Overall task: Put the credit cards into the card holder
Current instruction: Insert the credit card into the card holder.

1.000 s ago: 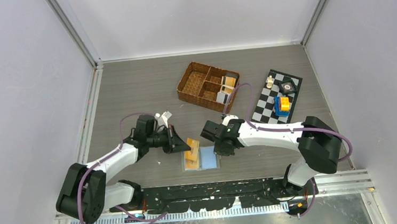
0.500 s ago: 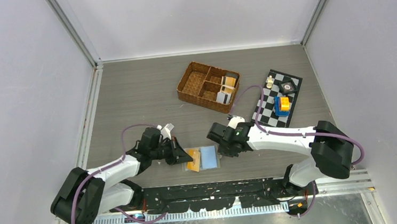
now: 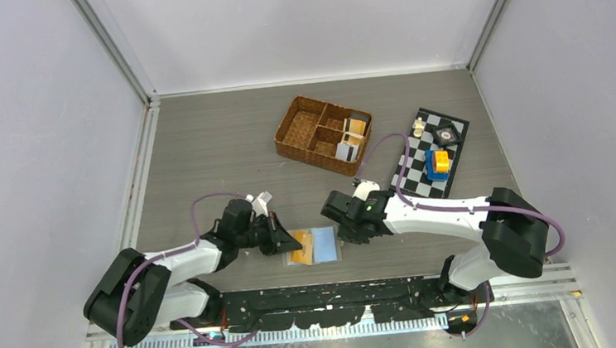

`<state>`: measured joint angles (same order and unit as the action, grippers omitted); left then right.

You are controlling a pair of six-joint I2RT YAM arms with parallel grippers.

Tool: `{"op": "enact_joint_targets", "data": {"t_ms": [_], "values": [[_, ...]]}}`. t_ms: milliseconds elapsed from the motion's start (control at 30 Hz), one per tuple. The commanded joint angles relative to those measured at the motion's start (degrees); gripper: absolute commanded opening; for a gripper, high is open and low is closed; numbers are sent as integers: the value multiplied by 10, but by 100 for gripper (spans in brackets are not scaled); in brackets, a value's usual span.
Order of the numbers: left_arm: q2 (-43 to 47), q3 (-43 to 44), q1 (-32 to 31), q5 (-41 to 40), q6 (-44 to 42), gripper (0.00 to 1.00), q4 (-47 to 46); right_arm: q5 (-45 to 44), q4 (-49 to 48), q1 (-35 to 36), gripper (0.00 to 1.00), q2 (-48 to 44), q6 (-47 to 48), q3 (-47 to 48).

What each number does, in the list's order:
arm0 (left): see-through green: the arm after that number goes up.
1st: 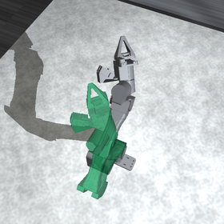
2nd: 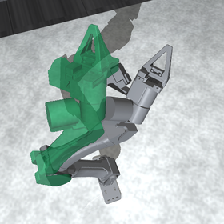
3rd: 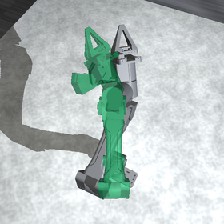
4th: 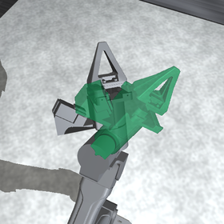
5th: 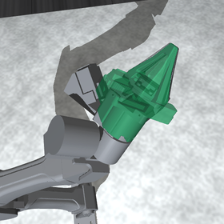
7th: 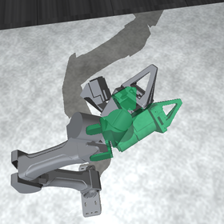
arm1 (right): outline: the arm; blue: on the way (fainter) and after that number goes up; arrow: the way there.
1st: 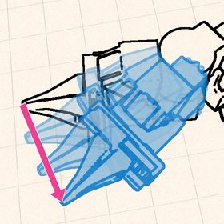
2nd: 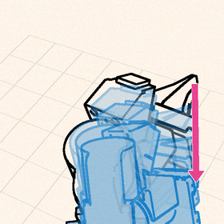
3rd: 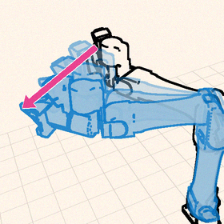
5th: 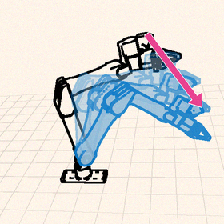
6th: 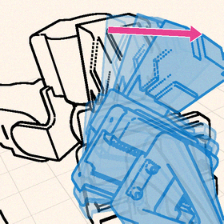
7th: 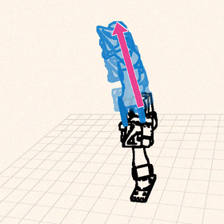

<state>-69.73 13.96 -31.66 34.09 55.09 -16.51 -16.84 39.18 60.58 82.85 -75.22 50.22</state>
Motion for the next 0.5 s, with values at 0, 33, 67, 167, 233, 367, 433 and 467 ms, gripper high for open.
{"op": "enact_joint_targets", "data": {"t_ms": [0,33,67,167,233,367,433,467], "values": [[-14,-7,-6,-8,-3,0,-46,-19,-10,0,0,-17,-13,1],[-19,-8,-6,-9,-2,0,-52,-18,-10,0,0,-16,-13,1],[-24,-9,-7,-8,-2,0,-56,-17,-11,0,0,-16,-13,1],[-38,-14,-9,-11,2,0,-76,-18,-10,0,0,-16,-12,1],[-41,-17,-12,-18,3,0,-84,-18,-11,0,0,-17,-14,-1],[-39,-28,-15,-45,-3,0,-92,-18,-14,0,0,-19,-15,-5],[-37,-38,-16,-57,-1,0,-104,-18,-15,0,0,-19,-15,-5],[-35,-41,-16,-61,1,0,-109,-18,-15,1,0,-18,-15,-5]]}}
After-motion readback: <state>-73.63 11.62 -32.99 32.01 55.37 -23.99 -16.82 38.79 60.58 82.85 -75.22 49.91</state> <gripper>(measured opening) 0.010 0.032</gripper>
